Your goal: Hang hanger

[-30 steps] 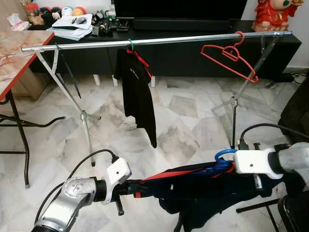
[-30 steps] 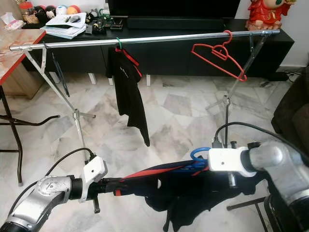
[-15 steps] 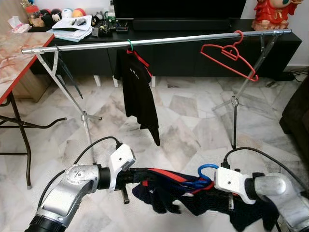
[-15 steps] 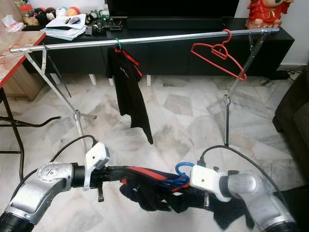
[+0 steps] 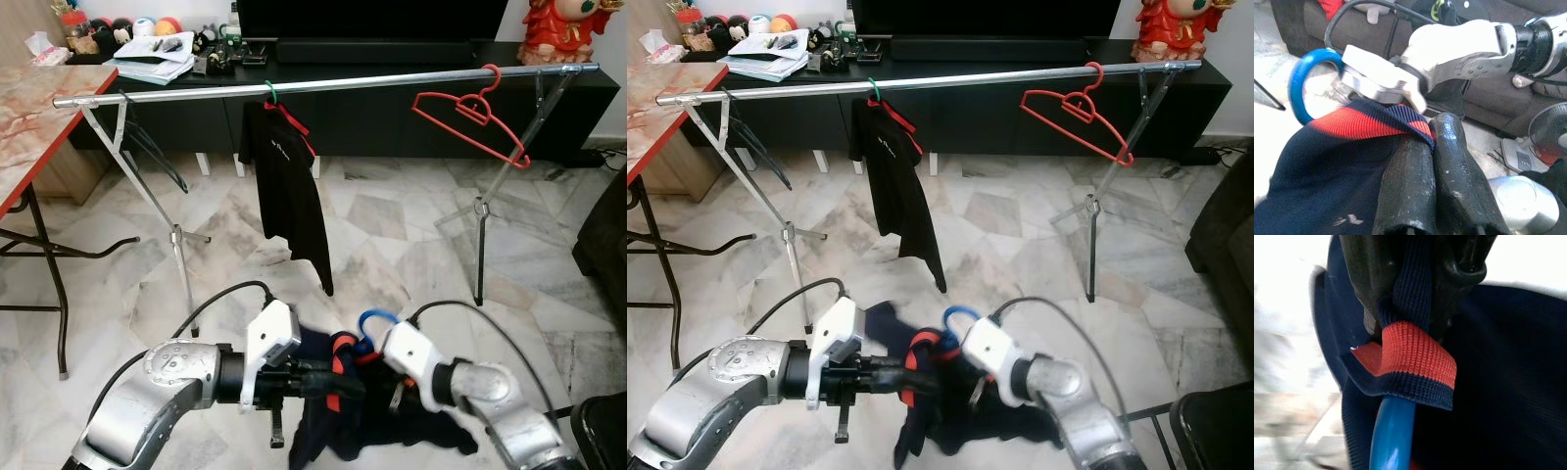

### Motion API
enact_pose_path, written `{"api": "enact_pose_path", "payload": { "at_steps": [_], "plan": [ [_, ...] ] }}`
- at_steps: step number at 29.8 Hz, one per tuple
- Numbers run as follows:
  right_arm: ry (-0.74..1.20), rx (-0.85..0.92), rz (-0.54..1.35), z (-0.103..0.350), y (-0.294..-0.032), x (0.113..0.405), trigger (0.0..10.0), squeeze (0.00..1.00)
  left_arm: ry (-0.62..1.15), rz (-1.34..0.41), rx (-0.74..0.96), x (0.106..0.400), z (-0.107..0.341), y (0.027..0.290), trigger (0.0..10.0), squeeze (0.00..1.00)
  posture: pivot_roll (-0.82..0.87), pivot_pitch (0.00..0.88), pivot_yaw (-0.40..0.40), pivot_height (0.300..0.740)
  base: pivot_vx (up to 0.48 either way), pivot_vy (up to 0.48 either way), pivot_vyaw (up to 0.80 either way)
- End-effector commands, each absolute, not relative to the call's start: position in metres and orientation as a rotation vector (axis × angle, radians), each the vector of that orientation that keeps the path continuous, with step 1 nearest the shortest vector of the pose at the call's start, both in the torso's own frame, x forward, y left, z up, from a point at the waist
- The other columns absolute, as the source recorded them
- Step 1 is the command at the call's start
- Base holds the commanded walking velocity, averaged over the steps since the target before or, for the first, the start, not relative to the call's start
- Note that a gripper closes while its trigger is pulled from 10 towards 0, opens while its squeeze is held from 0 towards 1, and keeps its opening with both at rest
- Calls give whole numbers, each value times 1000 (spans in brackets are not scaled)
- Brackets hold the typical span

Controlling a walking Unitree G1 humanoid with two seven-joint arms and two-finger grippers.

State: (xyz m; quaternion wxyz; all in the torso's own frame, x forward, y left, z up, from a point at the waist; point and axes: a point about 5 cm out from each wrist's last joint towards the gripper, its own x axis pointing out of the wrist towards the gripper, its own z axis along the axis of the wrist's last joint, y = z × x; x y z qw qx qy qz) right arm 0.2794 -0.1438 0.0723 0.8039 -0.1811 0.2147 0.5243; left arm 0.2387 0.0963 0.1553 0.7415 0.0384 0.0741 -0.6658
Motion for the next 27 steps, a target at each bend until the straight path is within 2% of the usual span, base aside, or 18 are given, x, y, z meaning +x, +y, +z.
{"api": "enact_pose_path", "payload": {
  "at_steps": [1, 5, 6, 7, 8, 9, 10, 19, 23, 27],
  "plan": [
    [451, -379, 1159, 77, -142, 277, 0, 0, 178, -1460, 115, 237, 153, 96, 0, 0, -18, 119, 15, 740, 0, 0, 0],
    [445, -450, 1035, 79, -157, 291, 0, 0, 210, -1454, 138, 235, 152, 98, 0, 0, -23, 116, 15, 740, 0, 0, 0],
    [438, -460, 1004, 80, -160, 295, 0, 0, 227, -1457, 146, 234, 150, 100, 353, 0, -24, 113, 15, 740, 0, 0, 0],
    [428, -464, 951, 82, -165, 300, 0, 0, 264, -1457, 190, 232, 146, 106, 3490, 16, -25, 108, 16, 740, 0, 0, 0],
    [416, -472, 926, 85, -168, 303, 0, 0, 300, -1445, 239, 231, 141, 113, 6157, 314, -27, 104, 17, 740, 0, 0, 0],
    [416, -472, 926, 85, -168, 303, 0, 0, 300, -1445, 239, 231, 141, 113, 6157, 314, -27, 104, 17, 740, 0, 0, 0],
    [410, -473, 913, 86, -169, 304, 0, 0, 319, -1441, 258, 231, 139, 116, 10000, 1000, -26, 101, 19, 740, 0, 0, 0],
    [346, -448, 919, 89, -156, 311, 0, 0, 315, -1510, 283, 224, 145, 112, 10000, 1000, -18, 89, 19, 740, 0, 0, 0],
    [337, -491, 957, 90, -160, 309, 0, 0, 257, -1394, 344, 239, 150, 118, 10000, 1000, -21, 97, 18, 740, 0, 0, 0],
    [401, -582, 1087, 83, -170, 298, 0, 0, 201, -1316, 374, 254, 158, 125, 10000, 1000, -16, 103, 15, 740, 0, 0, 0]
  ]
}}
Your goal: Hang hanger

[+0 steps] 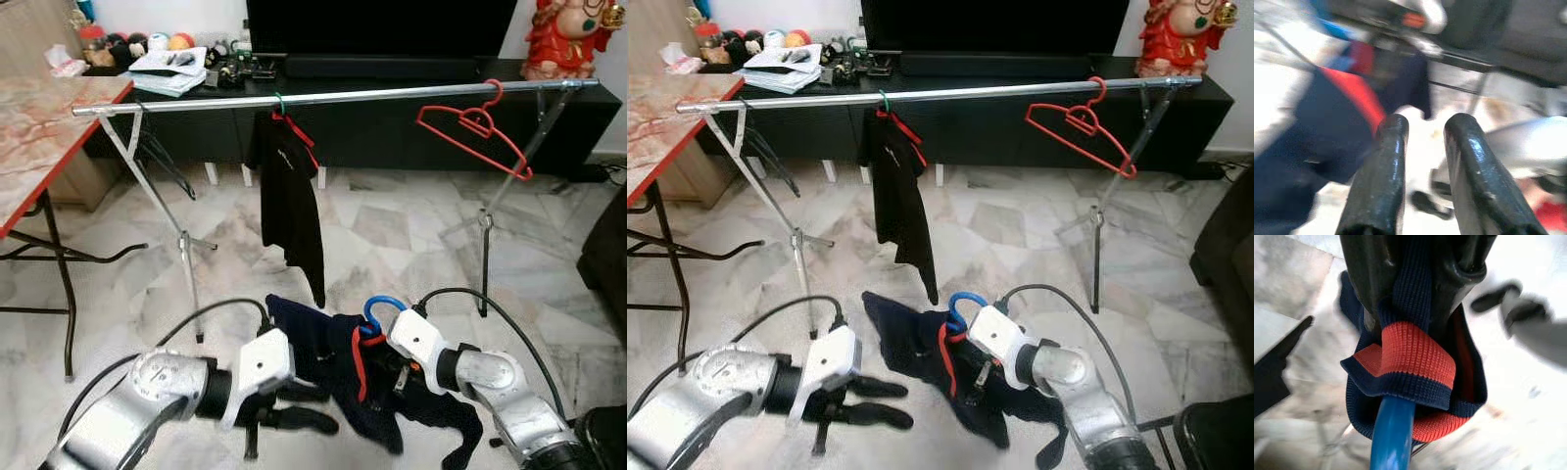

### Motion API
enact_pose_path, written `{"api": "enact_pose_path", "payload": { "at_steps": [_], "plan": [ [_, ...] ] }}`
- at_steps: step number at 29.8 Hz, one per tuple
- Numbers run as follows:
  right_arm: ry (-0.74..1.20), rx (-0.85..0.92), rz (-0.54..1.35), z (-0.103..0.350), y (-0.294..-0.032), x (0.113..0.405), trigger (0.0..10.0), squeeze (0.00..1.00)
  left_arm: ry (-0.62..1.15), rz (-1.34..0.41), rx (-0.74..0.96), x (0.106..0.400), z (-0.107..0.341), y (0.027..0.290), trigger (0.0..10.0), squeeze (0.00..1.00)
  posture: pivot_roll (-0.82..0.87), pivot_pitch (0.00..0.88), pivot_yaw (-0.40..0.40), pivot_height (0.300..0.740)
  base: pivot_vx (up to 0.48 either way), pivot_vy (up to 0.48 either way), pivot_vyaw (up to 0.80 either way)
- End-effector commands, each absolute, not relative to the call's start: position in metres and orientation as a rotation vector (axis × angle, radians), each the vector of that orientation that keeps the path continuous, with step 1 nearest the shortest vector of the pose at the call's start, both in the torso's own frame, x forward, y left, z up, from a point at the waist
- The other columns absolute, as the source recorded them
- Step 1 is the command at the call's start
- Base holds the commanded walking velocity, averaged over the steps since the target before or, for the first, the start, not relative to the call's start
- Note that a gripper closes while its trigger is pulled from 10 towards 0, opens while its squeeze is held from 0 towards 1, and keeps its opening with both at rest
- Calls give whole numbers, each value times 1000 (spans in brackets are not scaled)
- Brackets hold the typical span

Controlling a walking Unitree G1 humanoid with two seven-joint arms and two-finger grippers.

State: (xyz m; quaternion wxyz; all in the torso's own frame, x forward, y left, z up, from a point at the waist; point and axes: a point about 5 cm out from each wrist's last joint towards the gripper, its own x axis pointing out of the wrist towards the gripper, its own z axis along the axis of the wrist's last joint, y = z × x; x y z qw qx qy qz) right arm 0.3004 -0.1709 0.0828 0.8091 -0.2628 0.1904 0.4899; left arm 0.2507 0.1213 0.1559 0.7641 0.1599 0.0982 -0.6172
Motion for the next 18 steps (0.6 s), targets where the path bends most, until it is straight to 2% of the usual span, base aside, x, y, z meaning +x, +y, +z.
{"api": "enact_pose_path", "payload": {
  "at_steps": [1, 5, 12, 18],
  "plan": [
    [407, -592, 1095, 82, -171, 297, 0, 0, 199, -1309, 374, 255, 158, 125, 10000, 1000, -16, 104, 13, 740, 0, 0, 0],
    [415, -613, 1107, 85, -175, 300, 0, 0, 201, -1349, 353, 257, 155, 120, 10000, 1000, -24, 101, 13, 740, 0, 0, 0],
    [334, -620, 1120, 103, -168, 311, 0, 0, 250, -1478, 343, 257, 142, 104, 10000, 1000, -31, 111, 21, 740, 0, 0, 0],
    [317, -663, 1231, 107, -156, 301, 0, 0, 228, -1534, 332, 256, 137, 85, 10000, 1000, -44, 112, 26, 740, 0, 0, 0]
  ]
}}
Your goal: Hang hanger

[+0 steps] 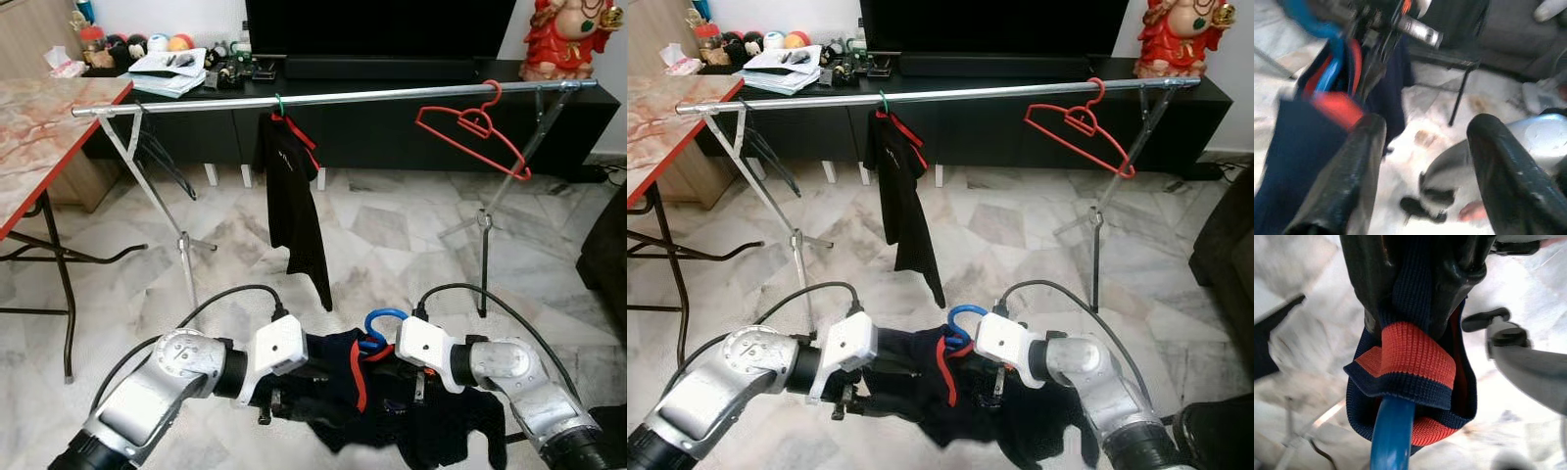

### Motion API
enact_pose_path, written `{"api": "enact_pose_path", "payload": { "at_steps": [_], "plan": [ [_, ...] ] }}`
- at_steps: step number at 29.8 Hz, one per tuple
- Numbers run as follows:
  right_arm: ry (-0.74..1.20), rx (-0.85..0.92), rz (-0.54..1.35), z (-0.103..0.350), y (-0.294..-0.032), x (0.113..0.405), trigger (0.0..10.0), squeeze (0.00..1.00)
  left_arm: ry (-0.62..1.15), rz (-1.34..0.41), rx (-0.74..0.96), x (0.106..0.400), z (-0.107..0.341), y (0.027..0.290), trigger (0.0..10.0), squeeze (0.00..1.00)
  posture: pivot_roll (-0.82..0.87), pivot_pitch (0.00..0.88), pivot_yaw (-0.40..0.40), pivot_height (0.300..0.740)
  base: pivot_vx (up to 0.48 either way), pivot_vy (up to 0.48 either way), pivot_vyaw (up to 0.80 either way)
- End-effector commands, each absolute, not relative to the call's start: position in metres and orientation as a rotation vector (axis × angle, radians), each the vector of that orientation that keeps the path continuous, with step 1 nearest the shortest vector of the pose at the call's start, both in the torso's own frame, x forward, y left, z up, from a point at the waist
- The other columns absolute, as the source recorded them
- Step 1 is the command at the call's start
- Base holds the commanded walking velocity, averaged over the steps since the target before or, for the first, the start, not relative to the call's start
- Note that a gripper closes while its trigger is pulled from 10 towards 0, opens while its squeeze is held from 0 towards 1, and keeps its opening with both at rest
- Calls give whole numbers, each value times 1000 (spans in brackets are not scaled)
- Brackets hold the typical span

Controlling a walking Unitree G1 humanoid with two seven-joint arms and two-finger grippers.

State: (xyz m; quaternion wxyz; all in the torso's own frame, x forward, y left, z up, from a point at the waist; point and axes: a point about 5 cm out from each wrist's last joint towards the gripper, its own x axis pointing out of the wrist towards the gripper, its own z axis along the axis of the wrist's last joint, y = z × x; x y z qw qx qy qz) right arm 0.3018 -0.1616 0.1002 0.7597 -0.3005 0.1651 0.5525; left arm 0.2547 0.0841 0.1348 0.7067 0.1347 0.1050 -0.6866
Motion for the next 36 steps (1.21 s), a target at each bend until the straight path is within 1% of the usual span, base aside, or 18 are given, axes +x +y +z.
{"api": "enact_pose_path", "payload": {
  "at_steps": [1, 6, 10, 11, 12, 17, 19, 30, 36],
  "plan": [
    [309, -660, 1231, 110, -157, 300, 0, 0, 220, -1514, 338, 261, 138, 85, 10000, 1000, -49, 113, 27, 740, 0, 0, 0],
    [319, -668, 1233, 110, -162, 296, 0, 0, 203, -1483, 351, 266, 140, 89, 10000, 1000, -46, 115, 28, 740, 0, 0, 0],
    [318, -658, 1229, 110, -161, 295, 0, 0, 194, -1419, 392, 273, 138, 95, 10000, 1000, -46, 116, 31, 740, 0, 0, 0],
    [317, -657, 1228, 110, -160, 295, 0, 0, 194, -1417, 391, 273, 139, 97, 10000, 902, -46, 116, 31, 740, 0, 0, 0],
    [318, -657, 1228, 110, -159, 295, 0, 0, 186, -1407, 390, 275, 142, 100, 10000, 0, -44, 117, 31, 740, 0, 0, 0],
    [310, -655, 1233, 112, -156, 295, 0, 0, 195, -1344, 414, 281, 142, 113, 10000, 0, -37, 117, 31, 740, 0, 0, 0],
    [299, -653, 1241, 115, -154, 295, 0, 0, 199, -1339, 426, 282, 139, 114, 10000, 0, -36, 116, 31, 740, 0, 0, 0],
    [253, -655, 1300, 132, -149, 289, 0, 0, 197, -1387, 375, 281, 128, 91, 10000, 0, -54, 116, 28, 740, 0, 0, 0],
    [227, -655, 1323, 140, -144, 289, 0, 0, 195, -1400, 365, 282, 128, 87, 10000, 0, -55, 119, 27, 740, 0, 0, 0]
  ]
}}
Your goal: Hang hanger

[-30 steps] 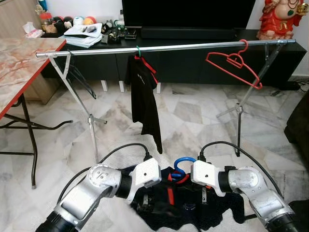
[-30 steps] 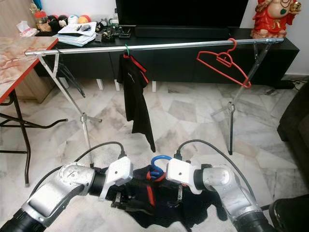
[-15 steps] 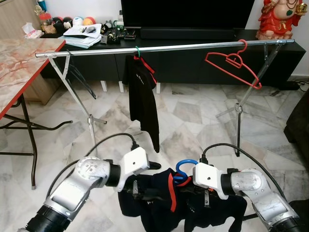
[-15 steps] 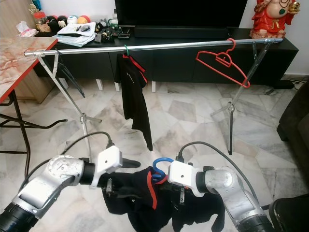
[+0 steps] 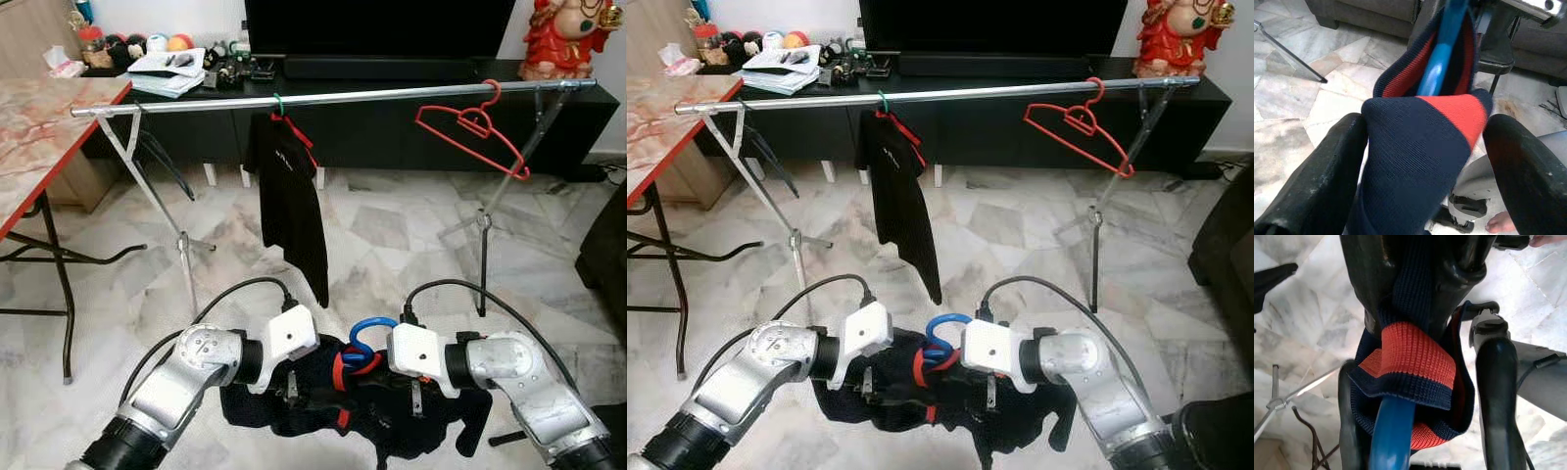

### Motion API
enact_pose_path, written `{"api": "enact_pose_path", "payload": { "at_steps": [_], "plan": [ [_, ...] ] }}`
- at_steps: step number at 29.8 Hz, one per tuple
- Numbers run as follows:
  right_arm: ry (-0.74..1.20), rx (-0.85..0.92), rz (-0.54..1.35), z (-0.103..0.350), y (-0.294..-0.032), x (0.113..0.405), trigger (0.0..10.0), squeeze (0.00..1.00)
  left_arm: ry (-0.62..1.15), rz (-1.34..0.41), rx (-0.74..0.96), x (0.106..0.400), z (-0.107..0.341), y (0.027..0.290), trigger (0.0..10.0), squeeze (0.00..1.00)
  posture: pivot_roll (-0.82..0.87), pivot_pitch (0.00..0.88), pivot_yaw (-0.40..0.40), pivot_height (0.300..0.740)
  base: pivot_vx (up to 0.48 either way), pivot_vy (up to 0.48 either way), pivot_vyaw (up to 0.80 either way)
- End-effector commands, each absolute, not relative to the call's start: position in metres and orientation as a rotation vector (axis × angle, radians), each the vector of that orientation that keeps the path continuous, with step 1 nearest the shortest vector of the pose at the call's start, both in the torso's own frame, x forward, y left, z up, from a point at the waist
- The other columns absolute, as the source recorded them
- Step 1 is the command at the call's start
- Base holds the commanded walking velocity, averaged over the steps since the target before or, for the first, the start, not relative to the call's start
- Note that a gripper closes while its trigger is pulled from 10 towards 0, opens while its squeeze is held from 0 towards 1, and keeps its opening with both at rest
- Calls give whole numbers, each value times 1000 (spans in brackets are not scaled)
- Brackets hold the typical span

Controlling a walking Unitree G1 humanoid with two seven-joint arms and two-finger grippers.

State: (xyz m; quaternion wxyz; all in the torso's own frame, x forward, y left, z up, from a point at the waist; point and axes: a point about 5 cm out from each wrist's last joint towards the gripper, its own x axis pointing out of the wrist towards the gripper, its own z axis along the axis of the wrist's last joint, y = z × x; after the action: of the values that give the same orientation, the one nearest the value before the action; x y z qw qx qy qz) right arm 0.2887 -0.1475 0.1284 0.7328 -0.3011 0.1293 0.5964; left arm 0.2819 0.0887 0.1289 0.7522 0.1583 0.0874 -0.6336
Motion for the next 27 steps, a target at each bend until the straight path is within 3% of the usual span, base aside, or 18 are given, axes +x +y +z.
{"api": "enact_pose_path", "payload": {
  "at_steps": [1, 4, 5, 6, 7, 27],
  "plan": [
    [227, -656, 1324, 140, -144, 289, 0, 0, 195, -1401, 366, 282, 128, 87, 10000, 0, -54, 119, 27, 740, 0, 0, 0],
    [224, -659, 1330, 142, -143, 288, 0, 0, 200, -1406, 361, 281, 127, 86, 10000, 0, -56, 119, 26, 740, 0, 0, 0],
    [221, -660, 1334, 144, -143, 288, 0, 0, 204, -1411, 362, 281, 126, 85, 4824, 0, -57, 119, 26, 740, 0, 0, 0],
    [218, -660, 1337, 145, -143, 288, 0, 0, 206, -1416, 363, 280, 125, 85, 745, 0, -58, 120, 27, 740, 0, 0, 0],
    [217, -660, 1340, 146, -142, 287, 0, 0, 208, -1419, 363, 279, 125, 84, 0, 0, -58, 120, 27, 740, 0, 0, 0],
    [227, -653, 1349, 146, -140, 285, 0, 0, 205, -1431, 356, 279, 125, 81, 0, 0, -57, 119, 28, 740, 0, 0, 0]
  ]
}}
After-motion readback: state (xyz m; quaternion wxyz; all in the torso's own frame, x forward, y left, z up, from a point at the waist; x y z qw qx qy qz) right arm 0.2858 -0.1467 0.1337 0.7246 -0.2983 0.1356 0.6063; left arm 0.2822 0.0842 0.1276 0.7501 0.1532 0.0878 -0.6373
